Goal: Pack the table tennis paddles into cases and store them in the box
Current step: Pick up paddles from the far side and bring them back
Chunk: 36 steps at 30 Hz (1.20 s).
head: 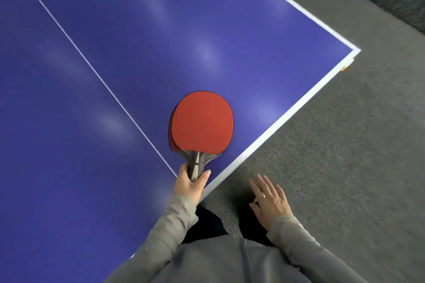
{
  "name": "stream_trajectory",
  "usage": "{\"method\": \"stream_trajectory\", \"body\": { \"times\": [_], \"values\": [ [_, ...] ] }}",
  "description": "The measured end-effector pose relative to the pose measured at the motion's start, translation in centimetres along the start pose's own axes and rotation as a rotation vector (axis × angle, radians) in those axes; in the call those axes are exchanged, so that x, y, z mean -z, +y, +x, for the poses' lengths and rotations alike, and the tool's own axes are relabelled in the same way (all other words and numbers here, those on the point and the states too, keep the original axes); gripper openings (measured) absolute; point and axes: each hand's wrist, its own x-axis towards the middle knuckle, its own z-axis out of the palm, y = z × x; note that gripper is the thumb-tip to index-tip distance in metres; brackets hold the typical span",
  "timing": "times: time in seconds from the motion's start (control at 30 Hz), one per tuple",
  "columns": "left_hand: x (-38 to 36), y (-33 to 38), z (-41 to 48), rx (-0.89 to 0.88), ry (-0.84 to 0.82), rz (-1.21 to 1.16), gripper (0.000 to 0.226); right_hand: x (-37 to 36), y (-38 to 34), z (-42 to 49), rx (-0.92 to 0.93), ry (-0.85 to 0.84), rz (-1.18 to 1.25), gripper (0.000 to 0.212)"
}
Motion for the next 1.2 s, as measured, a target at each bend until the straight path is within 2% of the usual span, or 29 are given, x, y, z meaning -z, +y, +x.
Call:
{"method": "stream_trajectory", "body": {
  "times": [0.17, 0.43, 0.63, 0.8, 0.97, 1.2],
  "values": [
    [-11.7, 2.9, -2.5, -0.017, -0.096, 0.021, 0.027, -0.1, 12.8, -1.9, -0.169, -0.038, 0.085, 0.063],
    [-24.9, 8.6, -4.5, -0.089, -0.292, 0.140, 0.028, -0.3, 30.0, -6.3, -0.465, -0.176, 0.178, 0.053],
    [-30.7, 12.3, -2.5, -0.147, -0.315, 0.237, 0.025, 1.9, 34.1, -3.9, -0.397, -0.266, 0.199, 0.050],
    [-36.0, 15.6, 1.9, -0.134, -0.316, 0.267, 0.037, 6.4, 37.6, 1.6, -0.305, -0.187, 0.147, 0.051],
    [-41.8, 21.2, 6.6, -0.114, -0.297, 0.224, 0.032, 12.9, 43.6, 6.8, -0.301, -0.162, 0.104, 0.053],
    [-49.2, 30.2, 11.3, -0.190, -0.271, 0.201, 0.018, 21.2, 52.7, 12.6, -0.352, -0.069, 0.195, 0.056]
  ]
}}
